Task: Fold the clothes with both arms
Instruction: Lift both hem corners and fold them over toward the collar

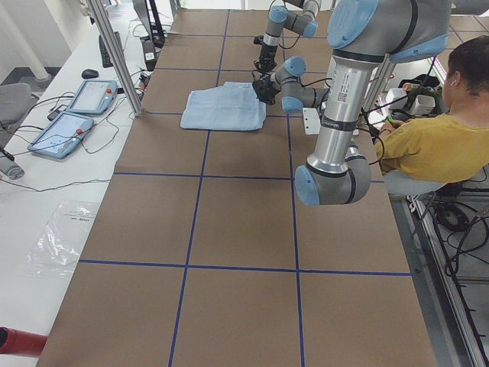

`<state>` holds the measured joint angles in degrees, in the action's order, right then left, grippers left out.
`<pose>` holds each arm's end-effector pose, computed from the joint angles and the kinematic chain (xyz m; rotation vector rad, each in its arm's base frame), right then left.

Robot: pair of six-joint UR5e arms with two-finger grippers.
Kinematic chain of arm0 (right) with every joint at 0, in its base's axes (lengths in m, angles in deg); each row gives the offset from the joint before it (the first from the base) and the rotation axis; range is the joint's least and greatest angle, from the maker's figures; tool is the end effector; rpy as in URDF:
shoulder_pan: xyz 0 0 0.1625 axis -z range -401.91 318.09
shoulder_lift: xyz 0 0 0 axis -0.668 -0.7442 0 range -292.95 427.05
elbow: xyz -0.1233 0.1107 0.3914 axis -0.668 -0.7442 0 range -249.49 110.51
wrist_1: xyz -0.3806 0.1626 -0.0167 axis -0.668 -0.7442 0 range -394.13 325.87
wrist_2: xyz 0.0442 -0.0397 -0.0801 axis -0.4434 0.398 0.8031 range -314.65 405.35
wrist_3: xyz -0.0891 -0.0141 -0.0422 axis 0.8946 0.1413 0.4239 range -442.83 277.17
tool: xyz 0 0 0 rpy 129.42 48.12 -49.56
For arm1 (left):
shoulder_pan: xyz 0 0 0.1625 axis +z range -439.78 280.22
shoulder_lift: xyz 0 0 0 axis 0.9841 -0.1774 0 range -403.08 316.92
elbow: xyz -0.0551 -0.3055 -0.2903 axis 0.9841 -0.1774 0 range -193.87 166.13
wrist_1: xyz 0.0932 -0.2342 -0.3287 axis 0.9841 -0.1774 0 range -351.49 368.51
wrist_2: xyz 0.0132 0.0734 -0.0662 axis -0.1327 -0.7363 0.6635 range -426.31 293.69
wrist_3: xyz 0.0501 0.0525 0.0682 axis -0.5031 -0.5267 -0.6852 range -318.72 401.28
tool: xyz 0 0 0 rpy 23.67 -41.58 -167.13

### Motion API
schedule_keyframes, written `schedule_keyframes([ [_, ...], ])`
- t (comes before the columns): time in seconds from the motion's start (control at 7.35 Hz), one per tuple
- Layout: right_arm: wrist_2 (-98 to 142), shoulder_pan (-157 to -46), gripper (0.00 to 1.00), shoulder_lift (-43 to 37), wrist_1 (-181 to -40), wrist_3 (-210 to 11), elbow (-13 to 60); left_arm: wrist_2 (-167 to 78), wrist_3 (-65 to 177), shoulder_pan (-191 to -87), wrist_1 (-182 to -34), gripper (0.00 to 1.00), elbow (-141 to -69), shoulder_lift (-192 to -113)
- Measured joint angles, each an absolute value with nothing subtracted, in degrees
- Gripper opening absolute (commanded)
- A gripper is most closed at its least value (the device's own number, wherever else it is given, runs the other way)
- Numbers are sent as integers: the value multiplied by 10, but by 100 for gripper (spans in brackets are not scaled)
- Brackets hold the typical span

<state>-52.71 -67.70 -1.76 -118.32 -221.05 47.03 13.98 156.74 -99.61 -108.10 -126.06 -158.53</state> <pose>-0.4488 -0.3493 0.2471 -0.3279 -0.9431 1.1247 0.4838 -0.3339 0.1870 0.0839 1.3383 -0.7821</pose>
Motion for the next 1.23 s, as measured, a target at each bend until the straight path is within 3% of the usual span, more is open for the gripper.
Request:
schedule_keyframes([
  [0.54,-564,-796,0,126,-1178,-2098,246,167,1523,-1112,-1178,0,-988,-1721],
  [1.09,-583,-848,0,241,-1101,-2020,15,174,1498,-1147,-1264,0,-824,-1797],
  [1.23,-584,-858,95,264,-1074,-2001,-37,177,1485,-1157,-1284,37,-795,-1808],
])
